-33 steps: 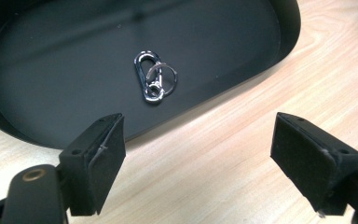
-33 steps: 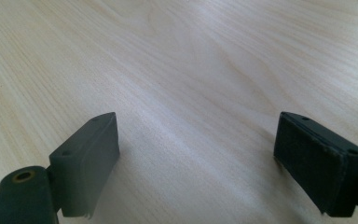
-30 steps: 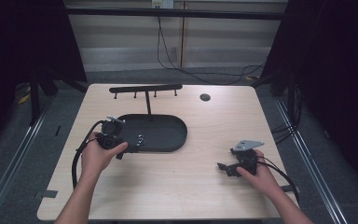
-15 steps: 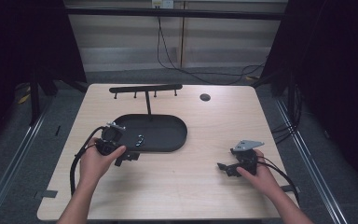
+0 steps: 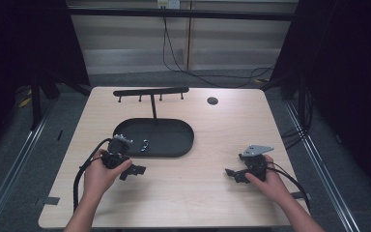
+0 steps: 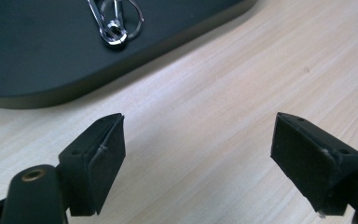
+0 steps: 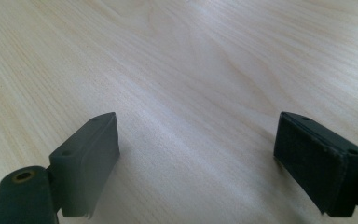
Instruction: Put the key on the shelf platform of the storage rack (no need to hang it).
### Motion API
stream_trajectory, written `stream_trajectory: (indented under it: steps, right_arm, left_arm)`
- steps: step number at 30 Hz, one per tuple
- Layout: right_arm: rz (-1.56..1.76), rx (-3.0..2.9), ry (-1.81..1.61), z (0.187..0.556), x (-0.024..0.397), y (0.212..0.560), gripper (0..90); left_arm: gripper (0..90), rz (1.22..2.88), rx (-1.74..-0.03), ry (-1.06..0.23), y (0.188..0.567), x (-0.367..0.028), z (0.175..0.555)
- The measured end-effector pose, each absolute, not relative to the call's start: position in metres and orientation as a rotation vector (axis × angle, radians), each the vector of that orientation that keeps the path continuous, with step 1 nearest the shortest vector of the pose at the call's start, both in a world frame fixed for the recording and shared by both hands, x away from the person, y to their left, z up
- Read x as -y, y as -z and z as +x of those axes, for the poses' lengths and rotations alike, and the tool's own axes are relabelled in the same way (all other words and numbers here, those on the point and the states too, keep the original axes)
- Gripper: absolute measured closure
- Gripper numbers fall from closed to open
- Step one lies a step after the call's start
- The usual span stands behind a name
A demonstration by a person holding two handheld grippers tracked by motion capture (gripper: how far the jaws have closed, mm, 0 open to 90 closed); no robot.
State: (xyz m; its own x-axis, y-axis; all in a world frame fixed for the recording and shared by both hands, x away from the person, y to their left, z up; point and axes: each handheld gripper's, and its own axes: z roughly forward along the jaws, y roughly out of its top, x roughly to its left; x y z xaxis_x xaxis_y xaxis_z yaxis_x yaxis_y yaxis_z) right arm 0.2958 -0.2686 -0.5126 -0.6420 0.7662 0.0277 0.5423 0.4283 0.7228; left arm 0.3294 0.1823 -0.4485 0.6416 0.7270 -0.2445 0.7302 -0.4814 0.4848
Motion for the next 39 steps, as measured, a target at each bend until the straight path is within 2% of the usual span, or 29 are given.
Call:
stream_trajectory:
  steps: [11, 20, 29, 39]
  right_arm:
    - [1.127, -2.381, -1.037, 0.296, 0.269, 0.513, 13.6]
    - [1.128, -2.380, -1.036, 0.296, 0.269, 0.513, 13.6]
    - [1.127, -2.381, -1.037, 0.296, 0.269, 0.513, 13.6]
    - [1.127, -2.381, -1.037, 0.296, 0.269, 0.513, 13.6]
  left_arm:
    - [17.6, 2.330, -1.094, 0.006, 0.472, -0.178, 0.316]
    - [17.6, 2.365, -1.046, -0.042, 0.483, -0.174, 0.308]
    - [15.9, 2.377, -0.955, -0.167, 0.489, -0.171, 0.298]
    - [13.9, 2.388, -0.910, -0.239, 0.492, -0.169, 0.293]
